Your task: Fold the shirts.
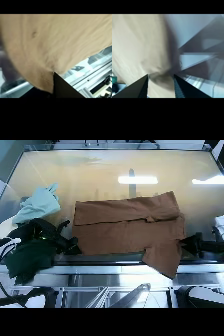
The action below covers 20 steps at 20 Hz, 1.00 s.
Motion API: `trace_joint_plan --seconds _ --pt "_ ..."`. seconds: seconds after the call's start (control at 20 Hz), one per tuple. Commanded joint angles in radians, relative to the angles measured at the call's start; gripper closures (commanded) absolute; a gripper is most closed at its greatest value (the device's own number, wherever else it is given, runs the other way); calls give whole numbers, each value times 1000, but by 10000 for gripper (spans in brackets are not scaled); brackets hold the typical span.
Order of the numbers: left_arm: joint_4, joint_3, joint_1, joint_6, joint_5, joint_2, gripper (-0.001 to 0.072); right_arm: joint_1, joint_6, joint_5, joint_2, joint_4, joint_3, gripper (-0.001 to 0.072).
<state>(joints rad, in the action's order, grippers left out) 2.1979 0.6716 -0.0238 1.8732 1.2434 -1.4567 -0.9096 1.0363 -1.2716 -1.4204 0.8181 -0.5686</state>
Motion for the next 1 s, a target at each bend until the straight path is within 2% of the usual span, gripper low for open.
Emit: trace_joint_plan --seconds 0.0,0.15,0.45,0.5,0.55,0.6,0.7,0.85,0.95 --pt "-2 23 10 4 -74 -4 691 -135 72 -23 2 105 26 220" --pt "1 23 9 3 -73 -5 691 -99 62 -4 0 103 103 220" --pt "1 23 9 4 -73 -5 690 62 60 -17 -2 161 113 226" --pt "1 23 9 4 -73 -5 690 72 59 -22 -2 147 113 347" --pt "1 23 9 4 -73 -5 690 77 46 -41 -2 134 109 612" --pt "1 23 8 4 -72 -5 690 77 32 -66 -1 118 101 692" --pt "1 26 4 5 -63 -4 690 76 33 -132 2 109 64 694" --pt "-6 74 -31 15 39 11 691 70 34 -260 35 110 -26 695" --pt "-38 106 -82 8 74 49 691 41 53 -290 78 109 -89 695"
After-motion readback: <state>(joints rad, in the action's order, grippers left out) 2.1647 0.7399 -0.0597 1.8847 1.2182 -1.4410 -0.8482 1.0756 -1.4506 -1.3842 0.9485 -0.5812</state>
